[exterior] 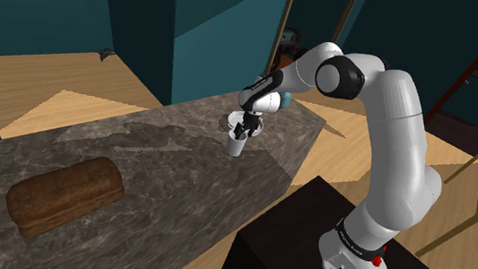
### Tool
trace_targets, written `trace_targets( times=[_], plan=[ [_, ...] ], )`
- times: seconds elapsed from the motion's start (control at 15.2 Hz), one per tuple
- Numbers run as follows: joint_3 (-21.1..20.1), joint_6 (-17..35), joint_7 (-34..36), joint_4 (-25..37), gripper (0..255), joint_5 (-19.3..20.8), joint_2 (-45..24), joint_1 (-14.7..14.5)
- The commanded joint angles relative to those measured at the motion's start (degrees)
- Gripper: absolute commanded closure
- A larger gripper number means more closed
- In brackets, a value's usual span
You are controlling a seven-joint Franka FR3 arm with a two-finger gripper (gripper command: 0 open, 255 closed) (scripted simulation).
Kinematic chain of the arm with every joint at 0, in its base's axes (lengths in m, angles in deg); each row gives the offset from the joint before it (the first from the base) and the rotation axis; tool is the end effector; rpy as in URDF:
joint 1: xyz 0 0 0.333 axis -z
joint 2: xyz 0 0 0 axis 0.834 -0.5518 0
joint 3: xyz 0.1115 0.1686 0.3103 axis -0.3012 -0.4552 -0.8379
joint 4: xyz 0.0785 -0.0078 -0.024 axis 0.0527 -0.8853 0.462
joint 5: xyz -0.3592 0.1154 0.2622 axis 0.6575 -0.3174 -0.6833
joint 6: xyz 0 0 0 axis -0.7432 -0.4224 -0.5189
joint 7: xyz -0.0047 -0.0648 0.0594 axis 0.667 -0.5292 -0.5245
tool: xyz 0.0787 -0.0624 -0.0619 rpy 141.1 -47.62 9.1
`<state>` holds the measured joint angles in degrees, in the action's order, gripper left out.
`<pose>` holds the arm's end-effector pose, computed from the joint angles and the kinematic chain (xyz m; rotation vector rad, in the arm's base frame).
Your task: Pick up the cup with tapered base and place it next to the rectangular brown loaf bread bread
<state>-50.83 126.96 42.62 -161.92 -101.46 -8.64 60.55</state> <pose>0.7064 -0.1326 0.1135 -3.0405 -0.0476 0.0070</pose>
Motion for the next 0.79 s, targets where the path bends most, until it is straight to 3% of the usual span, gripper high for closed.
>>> trace_targets(
  times=[0.0, 0.07, 0.73],
  plan=[
    [0.0, 0.0, 0.0, 0.0, 0, 0.0, 0.0, 0.0],
    [0.0, 0.0, 0.0, 0.0, 255, 0.0, 0.0, 0.0],
    [0.1, -0.4, 0.1, -0.2, 255, 0.1, 0.6, -0.1]
  ],
)
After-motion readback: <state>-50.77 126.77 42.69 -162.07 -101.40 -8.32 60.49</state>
